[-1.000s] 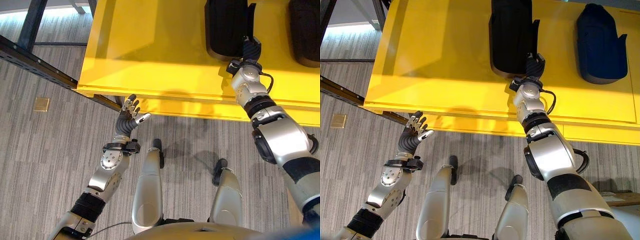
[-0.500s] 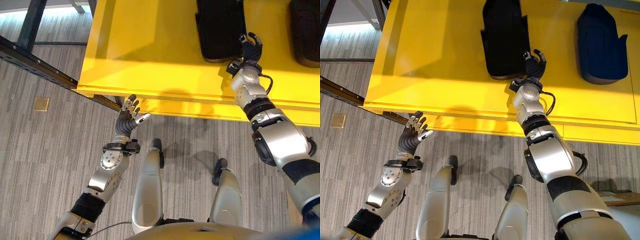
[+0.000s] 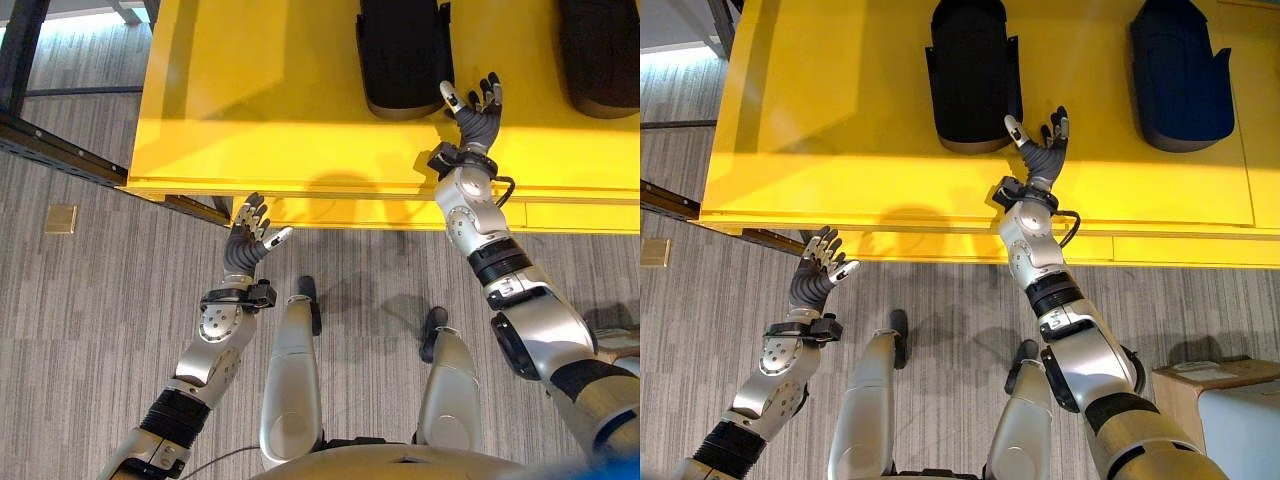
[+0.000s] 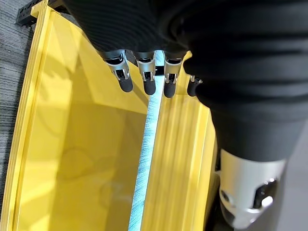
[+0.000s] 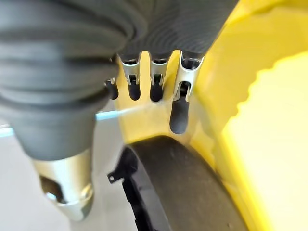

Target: Move parts from the plastic box to the shelf.

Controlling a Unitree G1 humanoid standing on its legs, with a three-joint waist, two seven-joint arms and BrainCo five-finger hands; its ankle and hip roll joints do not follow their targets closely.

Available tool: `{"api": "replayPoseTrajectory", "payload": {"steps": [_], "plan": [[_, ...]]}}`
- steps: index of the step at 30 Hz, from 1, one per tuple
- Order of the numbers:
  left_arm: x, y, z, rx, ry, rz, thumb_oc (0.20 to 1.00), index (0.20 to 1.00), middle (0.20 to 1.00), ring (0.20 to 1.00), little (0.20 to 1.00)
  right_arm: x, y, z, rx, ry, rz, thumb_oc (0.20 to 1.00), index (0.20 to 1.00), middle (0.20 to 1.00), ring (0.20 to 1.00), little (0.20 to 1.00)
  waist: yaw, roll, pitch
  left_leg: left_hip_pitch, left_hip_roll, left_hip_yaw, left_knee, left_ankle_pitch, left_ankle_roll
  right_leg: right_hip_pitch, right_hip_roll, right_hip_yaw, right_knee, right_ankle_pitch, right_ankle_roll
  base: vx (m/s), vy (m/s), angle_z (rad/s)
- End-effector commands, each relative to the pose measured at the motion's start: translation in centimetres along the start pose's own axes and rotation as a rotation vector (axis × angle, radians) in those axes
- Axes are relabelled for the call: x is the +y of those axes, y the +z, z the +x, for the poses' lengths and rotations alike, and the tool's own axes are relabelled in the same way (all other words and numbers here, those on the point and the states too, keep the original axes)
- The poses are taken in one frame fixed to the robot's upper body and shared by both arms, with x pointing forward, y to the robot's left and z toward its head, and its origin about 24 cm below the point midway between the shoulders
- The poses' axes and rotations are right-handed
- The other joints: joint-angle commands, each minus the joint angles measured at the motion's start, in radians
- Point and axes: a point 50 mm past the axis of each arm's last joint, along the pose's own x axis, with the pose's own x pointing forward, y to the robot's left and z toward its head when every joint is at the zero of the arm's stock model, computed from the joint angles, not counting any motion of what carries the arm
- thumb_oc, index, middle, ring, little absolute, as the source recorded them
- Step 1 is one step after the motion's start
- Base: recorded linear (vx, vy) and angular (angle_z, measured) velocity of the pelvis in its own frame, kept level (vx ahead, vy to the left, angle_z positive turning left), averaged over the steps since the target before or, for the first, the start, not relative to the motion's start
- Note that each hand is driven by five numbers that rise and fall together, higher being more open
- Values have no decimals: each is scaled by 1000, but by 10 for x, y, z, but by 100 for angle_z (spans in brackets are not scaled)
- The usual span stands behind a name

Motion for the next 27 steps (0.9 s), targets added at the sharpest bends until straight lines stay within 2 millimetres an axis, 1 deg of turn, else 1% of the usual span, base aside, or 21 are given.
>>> {"api": "replayPoseTrajectory", "payload": {"steps": [1,2,4,14,20,21,27], "plan": [[0,25,7,-136,9,-6,1000,1000,1000,1000,1000,-3,19,4,-93,-27,40,1000,1000,1000,1000,1000,17,-1,45,5,36,-30,-28,9,-33,51,15,-1,25,-3,-44,0,0,0],[1,25,7,-138,12,-3,1000,1000,1000,1000,1000,-3,21,3,-105,-22,47,1000,1000,1000,1000,1000,16,-2,46,4,36,-31,-28,9,-33,50,15,0,27,-3,-44,0,0,0],[2,26,6,-141,15,4,1000,1000,1000,1000,1000,-6,19,-1,-104,-31,54,1000,1000,1000,1000,1000,15,-2,44,2,34,-32,-27,9,-33,48,15,1,29,-3,-43,0,0,0],[4,26,3,-141,12,16,1000,1000,1000,1000,1000,-7,26,0,-138,-47,57,1000,1000,1000,1000,1000,18,-5,38,-6,35,-36,-20,5,-31,46,18,0,30,-5,-43,0,0,0],[4,28,4,-149,3,22,1000,1000,1000,1000,1000,-3,34,6,-166,-24,1,1000,1000,1000,1000,1000,25,-7,35,-9,33,-38,-20,5,-30,49,17,-4,24,-3,-42,0,0,0],[5,29,3,-154,1,19,1000,1000,1000,1000,1000,-1,39,10,-180,-21,-19,1000,1000,1000,1000,1000,29,-6,33,-10,32,-38,-21,5,-30,48,16,-5,25,-3,-42,0,0,0],[5,30,3,-156,-14,24,1000,1000,1000,1000,1000,5,50,21,-208,-16,-82,1000,1000,1000,1000,1000,38,-9,35,-14,29,-39,-18,5,-29,50,14,-10,27,1,-41,0,0,0]]}}
